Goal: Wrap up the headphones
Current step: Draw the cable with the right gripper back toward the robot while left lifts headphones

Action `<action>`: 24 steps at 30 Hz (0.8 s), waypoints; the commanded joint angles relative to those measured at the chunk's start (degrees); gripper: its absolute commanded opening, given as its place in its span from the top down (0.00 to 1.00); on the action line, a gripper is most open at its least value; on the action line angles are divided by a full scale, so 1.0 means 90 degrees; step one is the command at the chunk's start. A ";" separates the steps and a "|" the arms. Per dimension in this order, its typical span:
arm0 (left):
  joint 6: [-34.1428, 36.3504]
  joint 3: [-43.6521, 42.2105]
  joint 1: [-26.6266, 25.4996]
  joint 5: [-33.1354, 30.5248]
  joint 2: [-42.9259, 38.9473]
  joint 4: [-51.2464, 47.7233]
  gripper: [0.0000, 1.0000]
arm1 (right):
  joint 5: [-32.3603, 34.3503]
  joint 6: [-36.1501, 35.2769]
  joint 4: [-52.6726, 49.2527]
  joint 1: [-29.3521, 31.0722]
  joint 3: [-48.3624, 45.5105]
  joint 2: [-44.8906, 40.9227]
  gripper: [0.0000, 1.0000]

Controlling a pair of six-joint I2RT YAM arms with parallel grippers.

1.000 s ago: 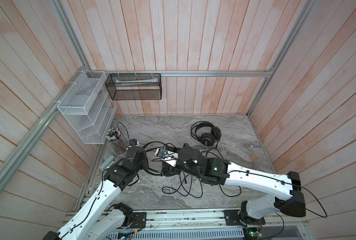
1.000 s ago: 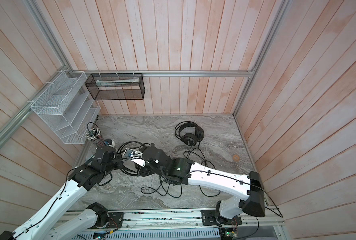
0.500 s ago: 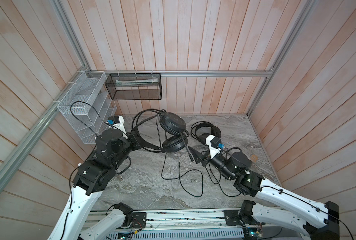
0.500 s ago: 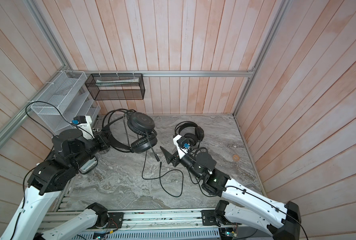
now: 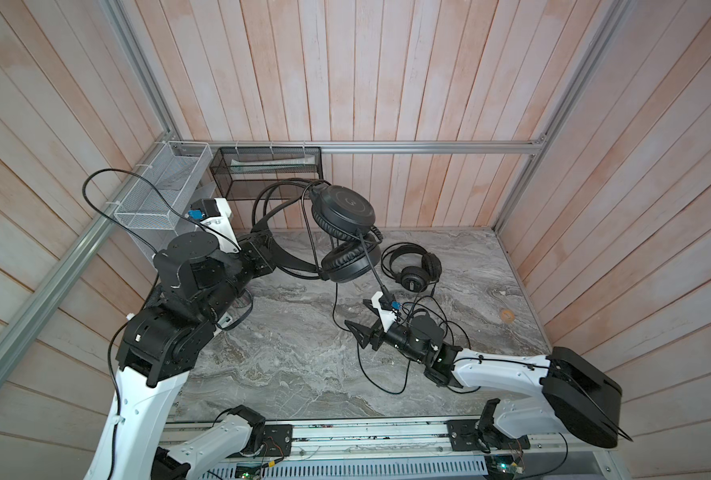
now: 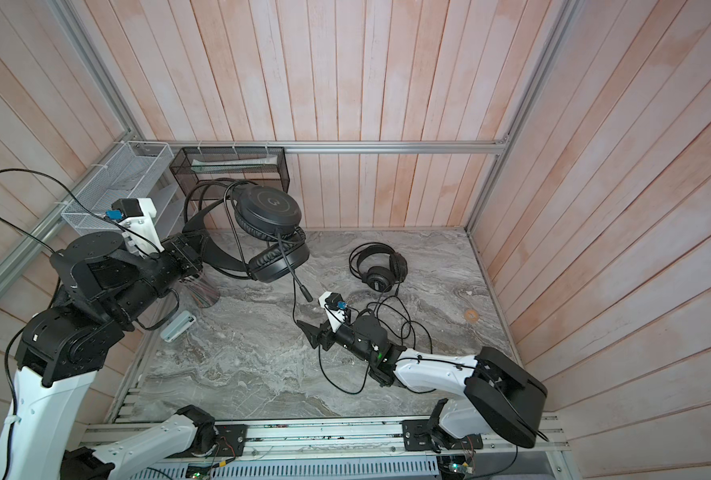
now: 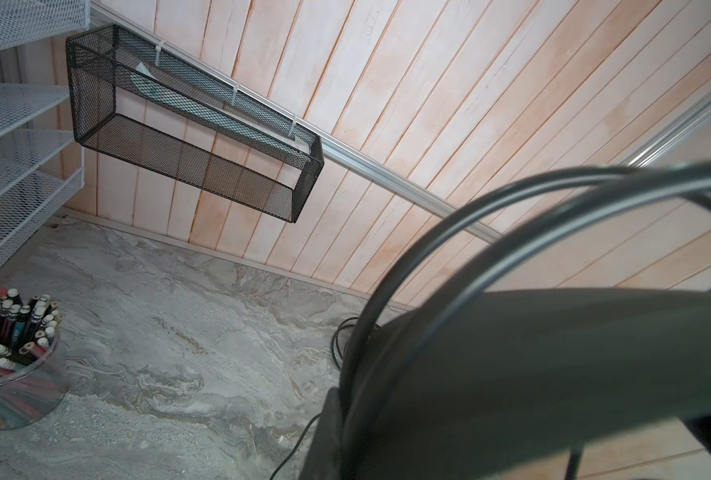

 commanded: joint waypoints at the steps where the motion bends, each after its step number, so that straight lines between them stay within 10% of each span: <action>1: -0.0297 0.0420 0.0028 0.0167 0.0020 0.0295 1.00 | -0.0436 0.0357 0.0984 -0.0032 0.0584 0.0804 0.17; 9: -0.0345 0.0678 0.0028 0.0101 0.0100 0.0211 1.00 | -0.0248 0.0965 0.1355 -0.0320 0.1665 0.2608 0.23; 17: -0.0424 0.0670 0.0028 -0.0514 0.0235 0.0264 1.00 | -0.0424 0.0733 0.0374 0.0046 0.2015 0.2710 0.97; 24: -0.0533 0.0487 0.0540 -0.1248 0.0746 0.0458 1.00 | -0.0202 -0.0497 -0.1487 0.1201 0.1898 0.1852 1.00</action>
